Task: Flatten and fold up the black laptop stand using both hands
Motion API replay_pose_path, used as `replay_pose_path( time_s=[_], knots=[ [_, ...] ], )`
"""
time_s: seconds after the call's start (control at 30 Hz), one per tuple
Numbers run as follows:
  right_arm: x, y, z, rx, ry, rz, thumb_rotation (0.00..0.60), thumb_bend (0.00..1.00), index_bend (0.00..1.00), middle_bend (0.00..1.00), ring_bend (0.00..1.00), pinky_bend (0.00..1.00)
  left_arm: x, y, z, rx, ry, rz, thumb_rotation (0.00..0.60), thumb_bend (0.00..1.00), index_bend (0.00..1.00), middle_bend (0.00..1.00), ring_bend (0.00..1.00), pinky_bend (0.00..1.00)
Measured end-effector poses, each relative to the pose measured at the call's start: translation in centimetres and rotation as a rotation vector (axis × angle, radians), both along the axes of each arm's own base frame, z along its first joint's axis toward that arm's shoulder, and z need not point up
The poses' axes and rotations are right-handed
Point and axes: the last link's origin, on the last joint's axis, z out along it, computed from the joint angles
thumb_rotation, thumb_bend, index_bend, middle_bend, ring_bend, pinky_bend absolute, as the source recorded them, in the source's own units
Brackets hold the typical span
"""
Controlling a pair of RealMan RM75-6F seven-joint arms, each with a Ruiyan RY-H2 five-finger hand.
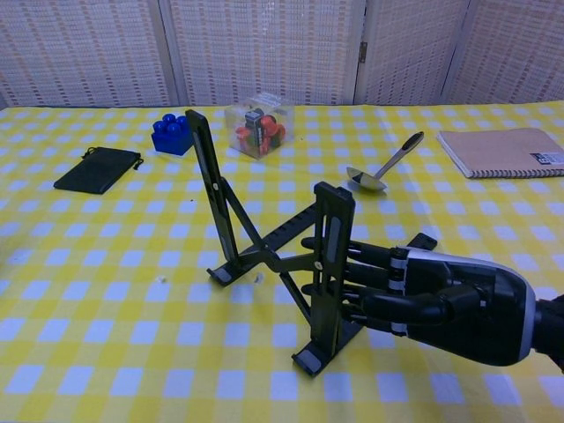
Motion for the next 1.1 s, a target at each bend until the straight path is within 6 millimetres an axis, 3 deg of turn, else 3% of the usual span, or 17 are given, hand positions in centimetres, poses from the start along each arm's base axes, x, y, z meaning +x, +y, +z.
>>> replay_pose_path(
  time_s=[0.27,0.5,0.6,0.63,0.73,0.83,0.97,1.1],
  knots=[
    [-0.1,-0.1,0.4,-0.015,-0.009,0.027,0.6,0.34,0.0,0.0,0.04,0.0,-0.1,0.0,0.0,0.0,-0.001,0.003,0.6,0.29,0.19,0.17,0.09,0.0],
    [-0.1,-2.2,2.5,-0.132,0.013,0.04,0.597,0.34,0.0,0.0,0.04,0.0,-0.2,0.0,0.0,0.001,-0.001,0.002,0.6,0.29,0.19,0.17,0.09,0.0],
    [0.4,-3.6,2.9,-0.164,0.038,0.047,0.539,0.47,0.0,0.0,0.04,0.0,-0.1,0.0,0.1,0.001,0.001,0.002,0.6,0.29,0.19,0.17,0.09,0.0],
    [0.6,-4.2,2.9,-0.172,0.053,0.053,0.497,0.59,0.0,0.0,0.04,0.0,-0.1,0.0,0.1,0.001,0.001,0.002,0.6,0.29,0.19,0.17,0.09,0.0],
    [1.5,-5.6,2.7,-0.176,0.094,0.078,0.387,0.82,0.0,0.0,0.06,0.0,-0.1,0.0,0.1,0.003,0.001,0.003,0.6,0.29,0.19,0.17,0.09,0.0],
    [2.6,-7.2,2.3,-0.168,0.147,0.111,0.297,0.97,0.0,0.03,0.09,0.0,-0.1,-0.1,0.2,0.005,0.002,0.005,0.6,0.29,0.19,0.17,0.09,0.0],
    [4.3,-9.5,1.4,-0.156,0.226,0.163,0.228,1.0,0.0,0.08,0.11,0.0,-0.2,-0.1,0.3,0.004,0.004,0.011,0.6,0.29,0.19,0.17,0.09,0.0],
    [6.1,-11.3,0.6,-0.16,0.267,0.205,0.222,1.0,0.0,0.09,0.12,0.0,-0.3,-0.2,0.3,0.005,0.004,0.014,0.6,0.29,0.19,0.17,0.09,0.0]
  ],
)
